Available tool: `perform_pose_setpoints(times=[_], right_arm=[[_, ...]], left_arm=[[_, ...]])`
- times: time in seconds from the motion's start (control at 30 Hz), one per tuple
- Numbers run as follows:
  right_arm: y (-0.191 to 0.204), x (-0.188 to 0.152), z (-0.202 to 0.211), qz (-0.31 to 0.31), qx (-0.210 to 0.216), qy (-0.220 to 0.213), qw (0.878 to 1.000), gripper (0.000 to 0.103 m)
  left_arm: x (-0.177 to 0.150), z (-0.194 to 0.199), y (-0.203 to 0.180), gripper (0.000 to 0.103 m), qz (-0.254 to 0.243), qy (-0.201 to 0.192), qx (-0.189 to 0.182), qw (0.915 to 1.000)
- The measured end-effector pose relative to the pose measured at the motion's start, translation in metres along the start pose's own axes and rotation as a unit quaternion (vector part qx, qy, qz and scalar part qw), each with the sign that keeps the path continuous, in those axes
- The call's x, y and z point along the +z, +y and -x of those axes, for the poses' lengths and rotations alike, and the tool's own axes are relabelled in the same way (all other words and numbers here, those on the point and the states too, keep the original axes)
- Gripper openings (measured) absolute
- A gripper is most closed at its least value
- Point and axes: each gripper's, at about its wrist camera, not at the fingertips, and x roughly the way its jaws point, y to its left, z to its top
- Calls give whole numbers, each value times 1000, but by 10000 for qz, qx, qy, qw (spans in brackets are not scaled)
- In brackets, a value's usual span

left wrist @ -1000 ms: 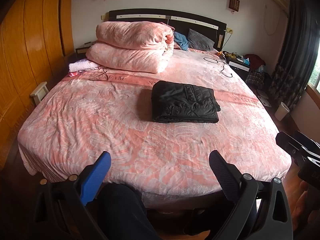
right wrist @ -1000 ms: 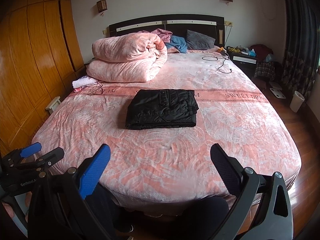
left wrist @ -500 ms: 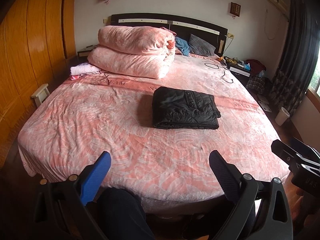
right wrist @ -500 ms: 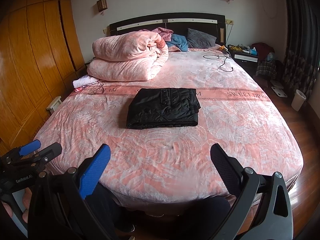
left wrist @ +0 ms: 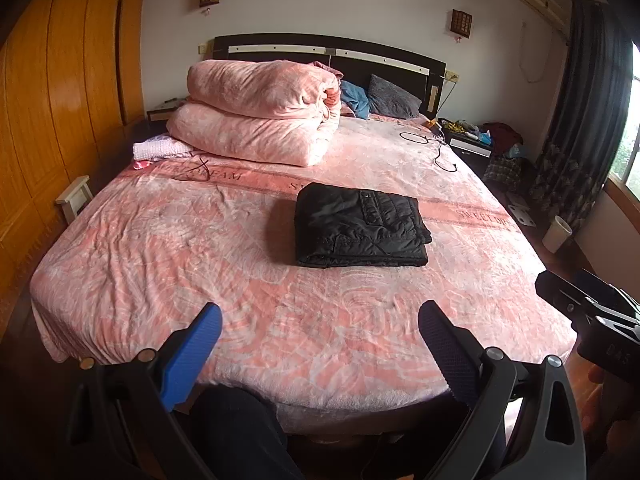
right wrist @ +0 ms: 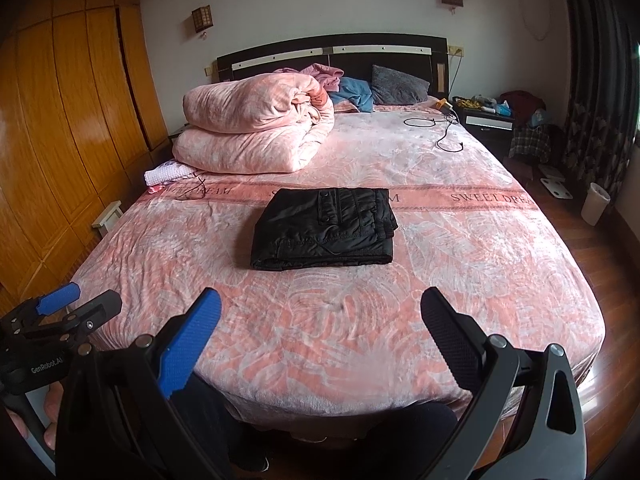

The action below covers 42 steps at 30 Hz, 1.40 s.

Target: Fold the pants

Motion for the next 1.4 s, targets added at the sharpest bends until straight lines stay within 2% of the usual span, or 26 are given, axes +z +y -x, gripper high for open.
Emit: perform_pose_setpoints(times=[0.93,1.13,1.27,1.4], right_arm=[[3,7,-5,28,-18,-36,10000,100],[3,4,0,30,-16,-73,10000,100],[2,4,2,26,-9,-91,10000,100],[2,4,5,35,-1,-103,9999,100]], left_arm=[[12,2,-2,99,-104,-141,72,9998],[13,9,-6,99,-141,-189,46,9997],[11,15,-7,99,-170,-281,154,9993],[11,19,-7,99,-170,-277,68,9994]])
